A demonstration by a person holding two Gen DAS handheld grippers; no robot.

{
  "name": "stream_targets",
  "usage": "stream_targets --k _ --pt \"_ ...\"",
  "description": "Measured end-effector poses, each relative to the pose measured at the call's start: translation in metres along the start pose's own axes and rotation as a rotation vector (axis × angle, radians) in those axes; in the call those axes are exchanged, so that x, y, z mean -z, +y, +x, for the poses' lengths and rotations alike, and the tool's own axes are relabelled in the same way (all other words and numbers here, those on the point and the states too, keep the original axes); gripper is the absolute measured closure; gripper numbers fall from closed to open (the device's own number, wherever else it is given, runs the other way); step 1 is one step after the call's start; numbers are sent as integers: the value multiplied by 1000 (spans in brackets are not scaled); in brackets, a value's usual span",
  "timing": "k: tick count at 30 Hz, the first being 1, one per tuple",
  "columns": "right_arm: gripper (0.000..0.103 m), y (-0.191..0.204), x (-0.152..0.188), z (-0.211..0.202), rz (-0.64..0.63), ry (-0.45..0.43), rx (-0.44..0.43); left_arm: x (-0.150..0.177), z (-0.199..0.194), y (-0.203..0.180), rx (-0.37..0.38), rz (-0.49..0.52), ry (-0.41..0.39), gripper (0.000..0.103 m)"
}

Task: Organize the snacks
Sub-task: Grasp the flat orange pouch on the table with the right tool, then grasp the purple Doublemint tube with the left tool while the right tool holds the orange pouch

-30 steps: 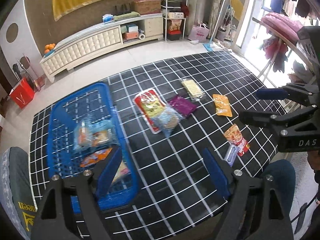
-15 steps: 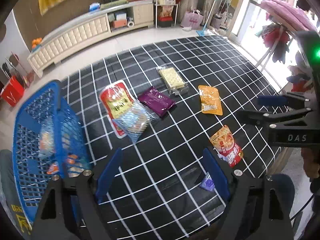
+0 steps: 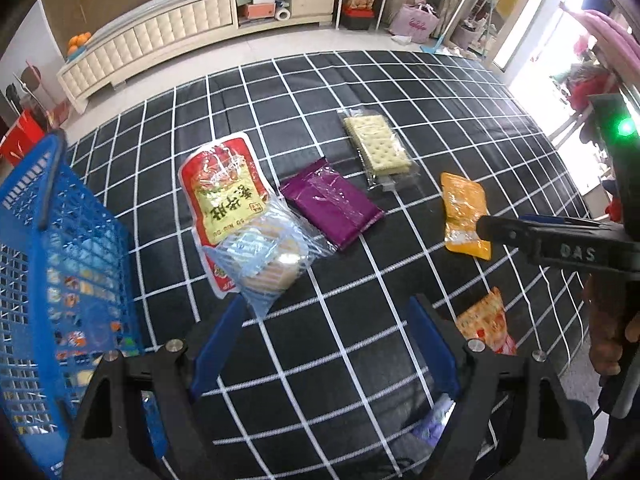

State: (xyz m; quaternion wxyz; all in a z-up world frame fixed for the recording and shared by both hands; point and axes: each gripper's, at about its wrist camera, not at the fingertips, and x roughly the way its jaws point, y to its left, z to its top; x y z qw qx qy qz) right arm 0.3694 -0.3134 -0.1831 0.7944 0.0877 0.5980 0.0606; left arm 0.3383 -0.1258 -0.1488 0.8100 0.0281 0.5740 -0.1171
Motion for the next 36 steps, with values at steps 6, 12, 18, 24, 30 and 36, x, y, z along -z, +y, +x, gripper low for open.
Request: stream_targets --k 6,12,18,24,30,36 --pt "25 -4 -16 29 41 31 27 -9 13 1 7 -11 5 21" --pt "41 9 -18 35 -22 20 92 -12 19 1 -13 -8 9 21" --pt "72 29 -6 32 -116 10 139 -9 22 5 -10 -29 18 21" --pt "102 31 7 22 -123 27 79 1 7 2 -5 -22 6 21" --pt "102 13 21 3 -94 2 44 10 -16 -3 -4 -16 -24 21" --pt "84 10 21 -8 -94 -7 78 14 -26 -4 -18 -15 -37 21"
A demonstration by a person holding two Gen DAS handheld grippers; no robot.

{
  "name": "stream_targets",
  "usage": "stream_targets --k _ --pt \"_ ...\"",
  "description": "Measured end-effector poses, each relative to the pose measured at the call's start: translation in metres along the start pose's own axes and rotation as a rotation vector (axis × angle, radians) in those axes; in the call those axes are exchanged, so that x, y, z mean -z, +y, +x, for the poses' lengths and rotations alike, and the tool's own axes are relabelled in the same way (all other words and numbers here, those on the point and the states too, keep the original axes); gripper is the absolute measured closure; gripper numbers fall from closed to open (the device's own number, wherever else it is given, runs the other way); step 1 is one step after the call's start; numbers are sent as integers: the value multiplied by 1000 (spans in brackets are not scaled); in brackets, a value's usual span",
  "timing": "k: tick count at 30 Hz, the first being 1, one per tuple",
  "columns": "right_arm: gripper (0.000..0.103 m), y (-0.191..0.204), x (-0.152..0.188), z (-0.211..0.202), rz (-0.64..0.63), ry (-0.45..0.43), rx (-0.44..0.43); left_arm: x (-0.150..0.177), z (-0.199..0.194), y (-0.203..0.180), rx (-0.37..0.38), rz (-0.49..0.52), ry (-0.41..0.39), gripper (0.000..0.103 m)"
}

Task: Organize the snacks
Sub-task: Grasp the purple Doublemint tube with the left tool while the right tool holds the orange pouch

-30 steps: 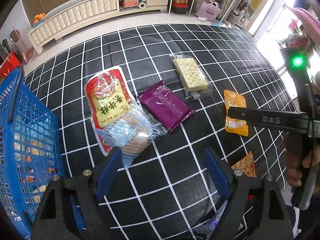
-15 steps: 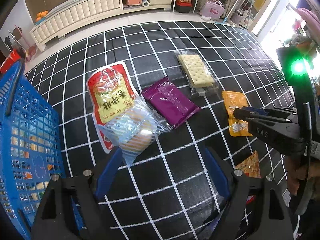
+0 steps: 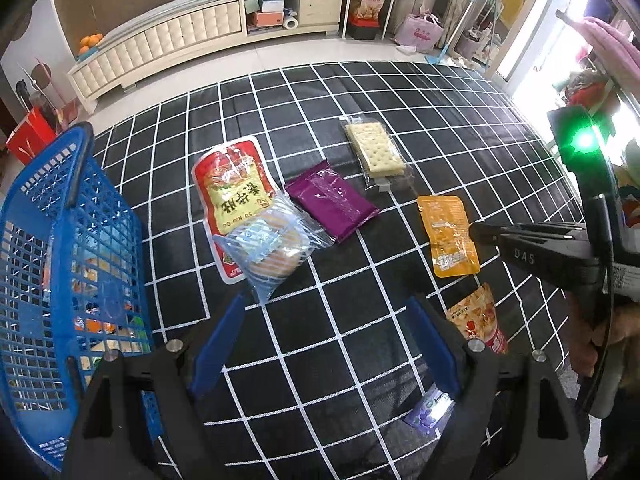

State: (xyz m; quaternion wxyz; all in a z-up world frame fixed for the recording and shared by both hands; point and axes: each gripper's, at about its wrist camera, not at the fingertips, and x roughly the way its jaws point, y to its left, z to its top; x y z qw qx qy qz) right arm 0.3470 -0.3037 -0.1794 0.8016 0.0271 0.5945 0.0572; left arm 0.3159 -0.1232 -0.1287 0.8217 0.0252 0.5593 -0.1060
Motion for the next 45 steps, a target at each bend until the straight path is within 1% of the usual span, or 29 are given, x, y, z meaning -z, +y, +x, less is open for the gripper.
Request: stream_targets --k 2,3,4,6,7,10,12,13,14,16,18,19,20,21,22,23,24,25,26,29,31,34,35,36,38,43,45 --pt "41 3 -8 4 7 5 11 0 1 1 -6 0 -1 21" --pt "33 6 -21 8 7 -2 12 0 1 2 -7 -1 -1 21" --pt "28 11 -24 11 6 -10 19 -1 3 3 -8 -3 1 21" --pt "27 15 -27 15 7 -8 42 -1 6 5 -10 -7 4 21" --pt "25 16 -28 18 7 4 48 -2 8 6 -9 -8 8 21" --pt "25 16 -32 34 4 56 73 -1 13 9 -1 -15 18 21" --pt "25 16 -32 44 5 77 80 0 16 12 6 -17 24 21" --pt "23 16 -32 48 11 90 69 0 18 13 10 -17 27 21" --pt "22 18 -30 49 1 74 76 0 19 15 11 -18 28 21" --pt "23 24 -28 53 -30 70 114 0 21 18 11 -20 31 21" --pt "23 28 -27 55 -34 60 116 1 23 21 12 -25 33 21" --pt "28 30 -27 55 -37 57 114 1 24 23 14 -32 33 21" --pt "38 33 -26 55 -50 55 109 2 24 25 17 -40 34 21" --pt "42 39 -25 55 -78 48 109 2 25 27 22 -47 35 21" --pt "51 44 -23 55 -95 40 109 3 26 29 29 -56 38 21" --pt "58 48 -20 54 -116 33 103 4 27 30 32 -61 40 21" --pt "60 51 -19 55 -128 31 107 5 27 31 35 -65 40 21" --pt "66 53 -19 56 -134 28 95 6 27 31 37 -67 41 21" --pt "69 55 -18 57 -138 28 90 7 27 32 39 -68 41 21" --pt "75 64 -17 63 -135 23 92 9 23 34 41 -70 36 21" --pt "76 65 -16 65 -118 28 80 10 18 35 47 -75 33 21" --pt "76 66 -16 54 -99 45 45 13 8 33 41 -60 25 21" --pt "76 64 -12 50 -91 51 33 14 5 31 39 -50 22 21" --pt "76 60 -1 42 -87 47 25 15 0 28 36 -40 17 21" --pt "76 53 3 28 -86 33 25 17 -8 23 30 -26 4 21" --pt "76 32 23 -14 -63 -33 -15 25 -30 1 23 8 -23 21" --pt "76 18 29 -28 -56 -58 -22 29 -35 -10 25 20 -26 21"
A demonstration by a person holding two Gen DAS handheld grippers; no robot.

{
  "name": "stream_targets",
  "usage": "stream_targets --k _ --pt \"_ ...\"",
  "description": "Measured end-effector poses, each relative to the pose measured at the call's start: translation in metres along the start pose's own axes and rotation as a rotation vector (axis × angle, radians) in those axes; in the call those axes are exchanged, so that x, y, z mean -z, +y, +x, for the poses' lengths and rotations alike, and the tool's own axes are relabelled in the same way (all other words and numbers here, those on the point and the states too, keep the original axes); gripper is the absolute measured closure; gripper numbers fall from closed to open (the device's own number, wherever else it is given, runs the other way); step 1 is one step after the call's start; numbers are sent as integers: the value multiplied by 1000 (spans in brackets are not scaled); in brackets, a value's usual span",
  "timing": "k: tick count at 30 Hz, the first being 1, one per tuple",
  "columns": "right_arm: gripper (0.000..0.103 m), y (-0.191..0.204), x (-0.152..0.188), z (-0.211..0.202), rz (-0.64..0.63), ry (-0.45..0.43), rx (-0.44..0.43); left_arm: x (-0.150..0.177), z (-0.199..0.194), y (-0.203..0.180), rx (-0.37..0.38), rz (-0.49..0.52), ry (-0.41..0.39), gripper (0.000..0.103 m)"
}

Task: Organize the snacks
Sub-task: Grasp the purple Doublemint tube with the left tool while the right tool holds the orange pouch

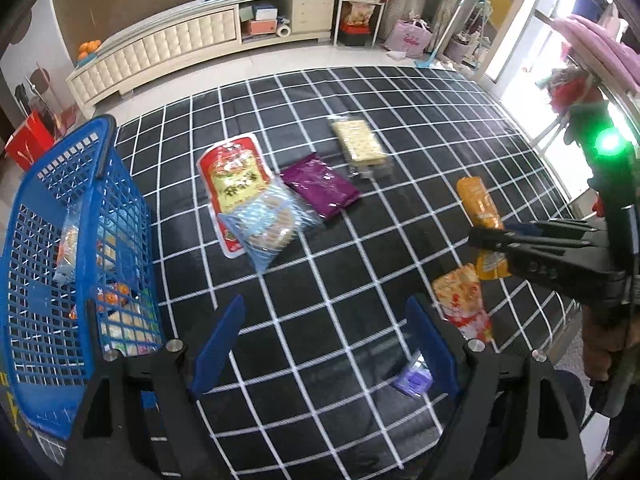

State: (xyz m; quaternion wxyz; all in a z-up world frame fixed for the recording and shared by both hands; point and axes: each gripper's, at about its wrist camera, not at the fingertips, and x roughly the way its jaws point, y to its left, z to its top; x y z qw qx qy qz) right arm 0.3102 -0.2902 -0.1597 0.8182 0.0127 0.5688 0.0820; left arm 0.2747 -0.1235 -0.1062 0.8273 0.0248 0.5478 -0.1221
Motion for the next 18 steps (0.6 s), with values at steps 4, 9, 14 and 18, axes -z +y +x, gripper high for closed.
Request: stream_targets --k 4,9,14,18 --pt "76 -16 19 -24 11 -35 -3 8 -3 -25 4 44 -5 21" --pt "76 -33 41 -38 37 -48 -4 26 7 -64 14 131 11 21" --pt "76 -51 56 -37 71 -36 -18 38 18 -97 -38 269 6 21" --pt "76 -61 66 -35 88 -25 -55 43 30 -106 -34 331 18 21"
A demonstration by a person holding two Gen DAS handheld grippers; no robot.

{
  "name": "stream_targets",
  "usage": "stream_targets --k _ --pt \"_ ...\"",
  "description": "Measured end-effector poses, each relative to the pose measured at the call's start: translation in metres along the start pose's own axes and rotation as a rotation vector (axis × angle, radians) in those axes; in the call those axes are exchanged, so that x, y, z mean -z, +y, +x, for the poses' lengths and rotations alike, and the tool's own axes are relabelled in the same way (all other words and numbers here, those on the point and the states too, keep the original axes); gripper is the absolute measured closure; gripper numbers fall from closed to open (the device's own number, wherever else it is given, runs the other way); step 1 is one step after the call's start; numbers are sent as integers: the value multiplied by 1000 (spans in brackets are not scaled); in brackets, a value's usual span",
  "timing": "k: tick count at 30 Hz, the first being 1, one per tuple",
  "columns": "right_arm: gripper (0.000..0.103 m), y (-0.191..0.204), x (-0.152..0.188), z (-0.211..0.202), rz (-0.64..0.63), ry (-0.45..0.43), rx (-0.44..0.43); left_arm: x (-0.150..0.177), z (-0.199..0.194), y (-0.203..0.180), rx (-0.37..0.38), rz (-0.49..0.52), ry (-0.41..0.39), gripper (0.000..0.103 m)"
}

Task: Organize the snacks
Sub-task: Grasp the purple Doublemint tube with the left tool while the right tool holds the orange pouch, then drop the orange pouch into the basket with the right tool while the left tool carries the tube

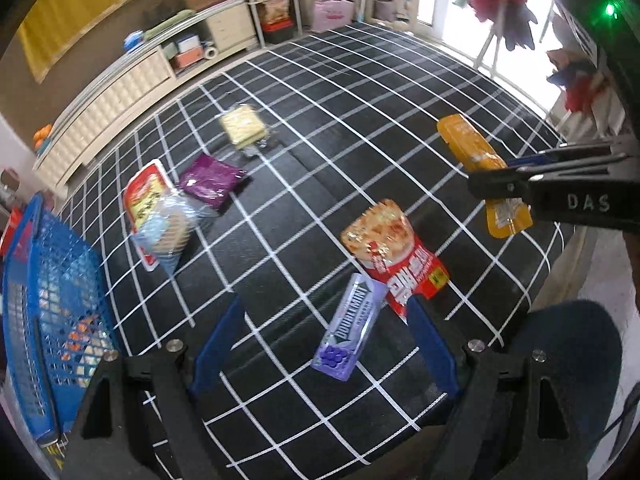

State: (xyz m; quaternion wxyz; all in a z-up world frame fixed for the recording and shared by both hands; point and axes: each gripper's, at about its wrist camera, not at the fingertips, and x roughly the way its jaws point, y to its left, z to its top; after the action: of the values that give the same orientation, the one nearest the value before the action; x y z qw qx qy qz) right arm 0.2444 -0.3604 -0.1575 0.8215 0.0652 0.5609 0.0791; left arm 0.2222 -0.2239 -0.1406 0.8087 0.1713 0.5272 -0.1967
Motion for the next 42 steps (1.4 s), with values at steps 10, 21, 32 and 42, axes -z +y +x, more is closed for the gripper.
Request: stream_targets --k 10,21,32,42 --pt "76 0 11 19 11 38 -53 17 37 -3 55 57 95 37" --pt "76 8 11 24 2 52 -44 24 56 -1 118 45 132 70" --pt "76 45 0 -4 -52 2 -28 17 -12 21 120 16 -56 98" --pt "76 95 -12 -32 -85 -65 -43 19 -61 84 99 -110 -137 101"
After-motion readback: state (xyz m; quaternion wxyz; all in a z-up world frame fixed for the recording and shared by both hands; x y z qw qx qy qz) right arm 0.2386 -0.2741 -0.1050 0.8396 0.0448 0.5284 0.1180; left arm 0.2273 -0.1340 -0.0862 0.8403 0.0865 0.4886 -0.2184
